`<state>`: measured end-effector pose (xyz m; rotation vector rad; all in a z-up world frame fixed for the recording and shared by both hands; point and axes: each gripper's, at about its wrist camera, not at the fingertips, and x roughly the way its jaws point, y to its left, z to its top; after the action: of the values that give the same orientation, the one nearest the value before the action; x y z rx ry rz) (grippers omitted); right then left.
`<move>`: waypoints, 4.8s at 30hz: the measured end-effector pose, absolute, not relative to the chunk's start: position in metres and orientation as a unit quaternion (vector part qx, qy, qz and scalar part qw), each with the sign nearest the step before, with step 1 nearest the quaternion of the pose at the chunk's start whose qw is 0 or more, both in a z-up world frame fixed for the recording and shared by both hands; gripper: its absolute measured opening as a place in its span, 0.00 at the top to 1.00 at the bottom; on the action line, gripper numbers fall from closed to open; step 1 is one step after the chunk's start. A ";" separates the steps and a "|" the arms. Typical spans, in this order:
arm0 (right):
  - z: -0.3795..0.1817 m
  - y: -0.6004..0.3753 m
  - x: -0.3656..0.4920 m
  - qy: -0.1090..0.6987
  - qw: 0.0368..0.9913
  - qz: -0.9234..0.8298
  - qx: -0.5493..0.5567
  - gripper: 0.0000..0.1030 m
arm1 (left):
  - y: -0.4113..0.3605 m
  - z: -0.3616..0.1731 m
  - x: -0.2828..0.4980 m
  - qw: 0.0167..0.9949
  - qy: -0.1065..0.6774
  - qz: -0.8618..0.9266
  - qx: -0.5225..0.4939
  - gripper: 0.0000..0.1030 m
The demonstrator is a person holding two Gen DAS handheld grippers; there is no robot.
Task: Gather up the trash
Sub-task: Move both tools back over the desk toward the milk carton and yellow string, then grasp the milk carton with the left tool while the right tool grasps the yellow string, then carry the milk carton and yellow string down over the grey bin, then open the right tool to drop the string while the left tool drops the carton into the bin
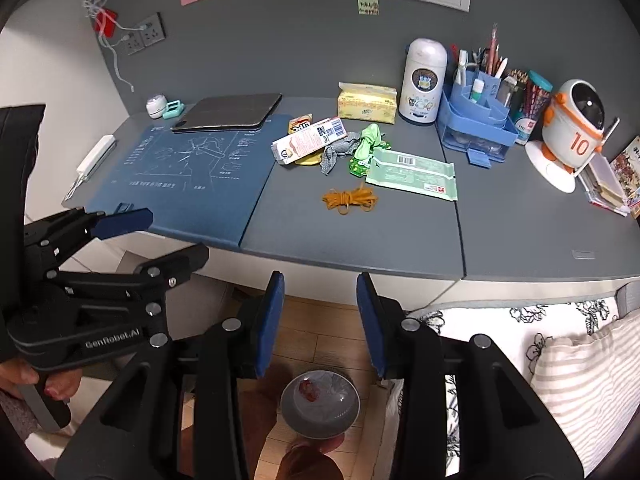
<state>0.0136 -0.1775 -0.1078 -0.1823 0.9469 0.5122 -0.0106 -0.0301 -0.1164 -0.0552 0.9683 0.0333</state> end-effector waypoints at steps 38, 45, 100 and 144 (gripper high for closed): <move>-0.244 -0.091 0.195 0.554 0.831 0.052 0.007 0.55 | 0.053 -0.233 0.225 0.834 0.533 -0.132 0.050 0.29; -0.248 -0.091 0.196 0.564 0.823 0.063 0.001 0.69 | 0.047 -0.240 0.227 0.831 0.536 -0.143 0.049 0.45; -0.173 -0.259 -0.091 0.511 0.830 0.225 -0.013 0.90 | -0.125 -0.168 -0.114 0.864 0.496 -0.089 -0.003 0.51; -0.399 -0.274 -0.134 0.589 0.785 0.192 0.001 0.81 | -0.147 -0.407 -0.147 0.802 0.586 -0.112 0.018 0.50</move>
<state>-0.1338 -0.2737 -0.3992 0.0023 1.2710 0.4141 -0.1474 -0.1474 -0.4073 0.0393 1.2562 -0.2400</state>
